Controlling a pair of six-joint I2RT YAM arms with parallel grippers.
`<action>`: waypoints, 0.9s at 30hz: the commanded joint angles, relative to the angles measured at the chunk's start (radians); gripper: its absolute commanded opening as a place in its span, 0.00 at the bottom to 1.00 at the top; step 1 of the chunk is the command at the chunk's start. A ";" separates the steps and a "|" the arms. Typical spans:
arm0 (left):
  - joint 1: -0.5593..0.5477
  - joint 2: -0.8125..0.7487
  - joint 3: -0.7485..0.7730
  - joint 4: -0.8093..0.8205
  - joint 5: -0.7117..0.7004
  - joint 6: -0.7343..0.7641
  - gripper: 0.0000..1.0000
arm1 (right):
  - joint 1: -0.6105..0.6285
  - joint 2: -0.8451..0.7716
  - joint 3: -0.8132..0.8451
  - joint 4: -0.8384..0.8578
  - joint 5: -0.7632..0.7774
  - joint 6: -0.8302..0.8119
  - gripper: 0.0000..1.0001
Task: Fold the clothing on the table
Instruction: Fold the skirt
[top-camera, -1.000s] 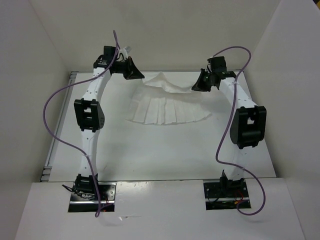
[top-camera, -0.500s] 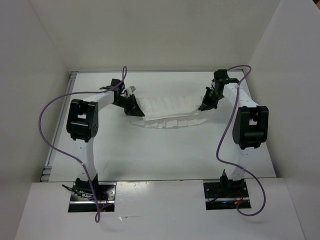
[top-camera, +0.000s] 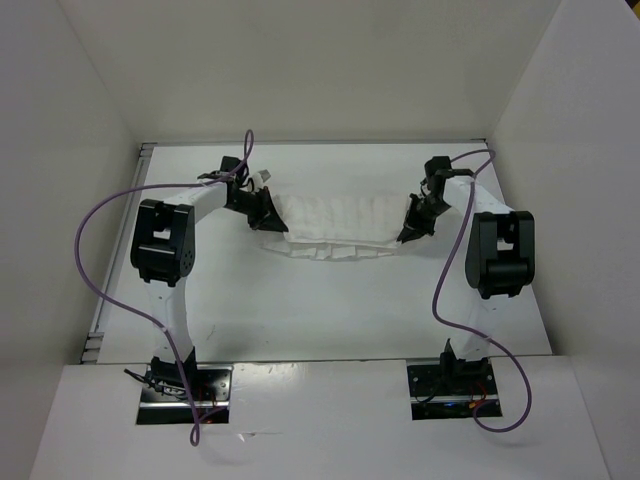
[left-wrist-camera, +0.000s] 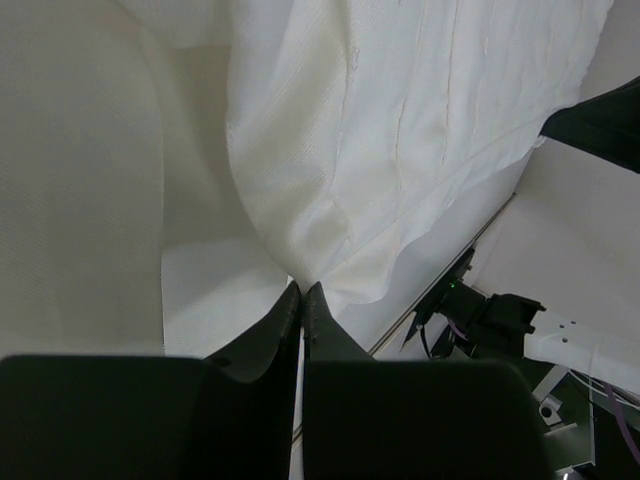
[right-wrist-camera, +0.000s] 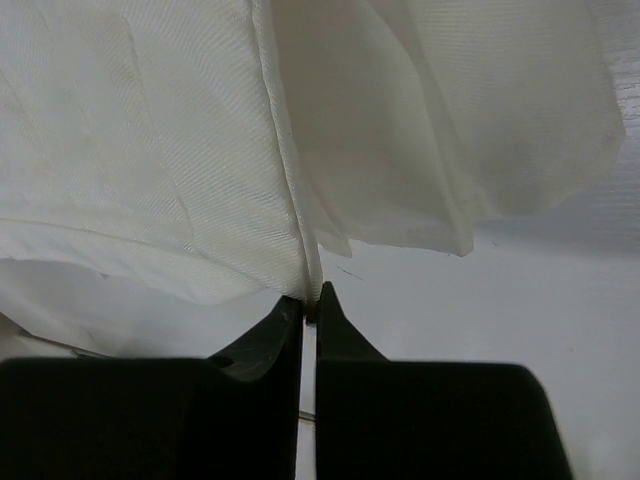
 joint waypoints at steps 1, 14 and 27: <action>0.012 -0.031 -0.010 -0.003 -0.059 0.036 0.00 | -0.015 -0.021 -0.007 -0.030 0.084 -0.027 0.00; 0.003 -0.120 -0.082 -0.022 -0.038 0.017 0.47 | -0.006 -0.067 0.109 -0.007 0.228 0.042 0.43; -0.028 -0.085 0.231 0.041 -0.012 -0.045 0.00 | 0.037 0.041 0.373 0.037 0.256 0.026 0.43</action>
